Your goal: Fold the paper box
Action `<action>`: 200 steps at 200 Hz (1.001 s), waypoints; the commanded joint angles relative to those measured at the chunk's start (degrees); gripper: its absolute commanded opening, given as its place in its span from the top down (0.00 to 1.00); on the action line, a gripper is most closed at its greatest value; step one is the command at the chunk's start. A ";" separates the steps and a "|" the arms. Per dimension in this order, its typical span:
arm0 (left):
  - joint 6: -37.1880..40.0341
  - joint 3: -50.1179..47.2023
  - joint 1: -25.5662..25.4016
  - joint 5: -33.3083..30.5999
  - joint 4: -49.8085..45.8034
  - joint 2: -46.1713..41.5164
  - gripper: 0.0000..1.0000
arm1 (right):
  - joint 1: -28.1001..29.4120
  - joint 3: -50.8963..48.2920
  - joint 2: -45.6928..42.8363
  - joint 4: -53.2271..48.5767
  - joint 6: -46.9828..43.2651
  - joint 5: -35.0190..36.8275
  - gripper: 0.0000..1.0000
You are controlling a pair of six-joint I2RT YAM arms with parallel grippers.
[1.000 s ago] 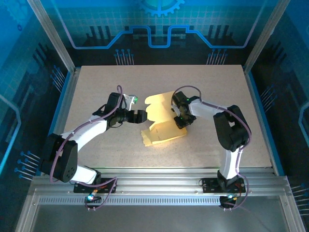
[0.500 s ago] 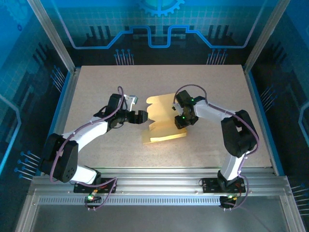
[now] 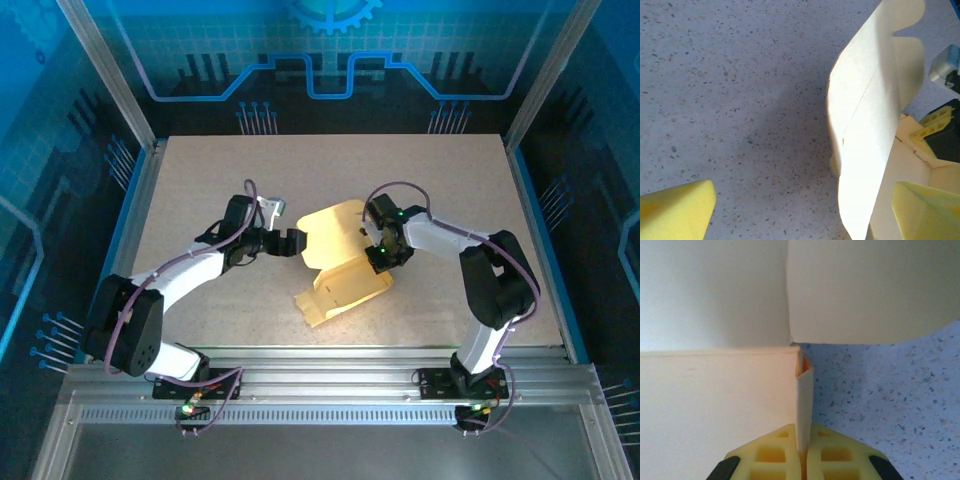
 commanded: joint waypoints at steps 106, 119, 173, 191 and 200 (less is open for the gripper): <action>-6.37 -3.24 3.32 -4.43 1.53 -2.67 0.01 | 11.45 7.18 12.36 -7.08 15.03 26.66 1.00; -6.34 -3.24 3.45 -4.35 1.91 -2.42 0.01 | 12.78 8.24 14.87 -8.82 16.49 28.00 1.00; -6.35 -4.31 4.40 -3.42 3.83 -1.41 0.01 | 14.78 10.92 21.86 -12.03 19.07 30.28 1.00; -6.57 -4.41 4.59 -3.05 4.28 -1.28 0.01 | 15.31 11.49 23.13 -12.27 19.35 30.34 1.00; -6.53 -4.57 4.59 -2.85 4.19 -1.33 0.01 | 15.23 11.32 22.84 -12.03 19.46 30.37 1.00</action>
